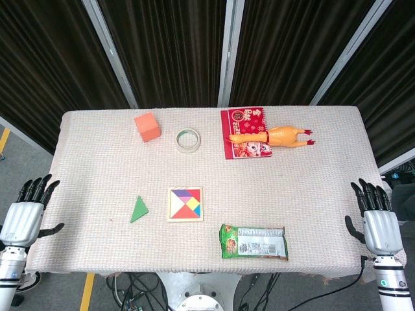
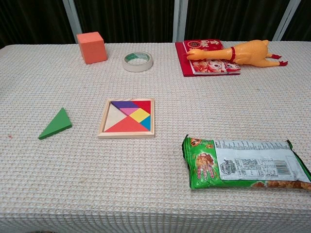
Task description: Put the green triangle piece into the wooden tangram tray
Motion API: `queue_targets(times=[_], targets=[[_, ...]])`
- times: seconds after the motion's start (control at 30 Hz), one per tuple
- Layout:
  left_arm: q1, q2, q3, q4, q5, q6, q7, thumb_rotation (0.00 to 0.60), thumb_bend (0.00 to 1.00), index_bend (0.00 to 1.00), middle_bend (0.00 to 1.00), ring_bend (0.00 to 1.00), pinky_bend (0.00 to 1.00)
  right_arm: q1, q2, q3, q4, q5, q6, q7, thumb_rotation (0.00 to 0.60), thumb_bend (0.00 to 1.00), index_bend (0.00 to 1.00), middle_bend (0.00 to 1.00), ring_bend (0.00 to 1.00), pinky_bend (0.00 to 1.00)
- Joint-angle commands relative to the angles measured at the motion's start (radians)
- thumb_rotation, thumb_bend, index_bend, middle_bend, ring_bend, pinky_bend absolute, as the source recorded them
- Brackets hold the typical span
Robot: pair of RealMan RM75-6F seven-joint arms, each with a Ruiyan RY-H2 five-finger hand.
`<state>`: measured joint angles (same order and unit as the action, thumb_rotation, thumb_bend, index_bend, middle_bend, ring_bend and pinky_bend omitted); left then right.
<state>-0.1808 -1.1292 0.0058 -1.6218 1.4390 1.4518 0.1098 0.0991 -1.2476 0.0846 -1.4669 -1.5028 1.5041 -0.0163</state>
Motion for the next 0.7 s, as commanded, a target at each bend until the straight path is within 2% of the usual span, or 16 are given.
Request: queue_targets(times=[0.03,0.23,0.43,0.57,0.7], targets=[[0.000,-0.001,-0.002,0.002,0.003,-0.004,0.002,0.600,0.00,0.09,0.01,0.00,0.02,0.000,0.001,0.000,0.000,0.000,0.000,0.002,0.600,0.30,0.00,0.00,0.00,0.00],[-0.011,0.012,-0.005,-0.025,0.009,-0.039,-0.017,0.600,0.00,0.09,0.01,0.00,0.02,-0.001,0.009,0.006,-0.004,0.003,0.005,0.009,0.600,0.30,0.00,0.00,0.00,0.00],[-0.049,0.037,-0.014,-0.110,-0.021,-0.129,-0.002,0.600,0.00,0.09,0.01,0.00,0.02,0.003,0.014,0.016,-0.013,0.011,0.002,0.017,0.600,0.30,0.00,0.00,0.00,0.00],[-0.079,0.028,-0.021,-0.126,-0.020,-0.178,0.004,0.600,0.00,0.09,0.01,0.00,0.02,0.005,0.017,0.012,-0.012,0.008,-0.004,0.014,0.600,0.30,0.00,0.00,0.00,0.00],[-0.131,0.024,-0.011,-0.143,-0.039,-0.293,0.029,0.600,0.00,0.09,0.01,0.00,0.02,0.007,0.019,0.012,-0.003,0.013,-0.012,0.019,0.600,0.30,0.00,0.00,0.00,0.00]])
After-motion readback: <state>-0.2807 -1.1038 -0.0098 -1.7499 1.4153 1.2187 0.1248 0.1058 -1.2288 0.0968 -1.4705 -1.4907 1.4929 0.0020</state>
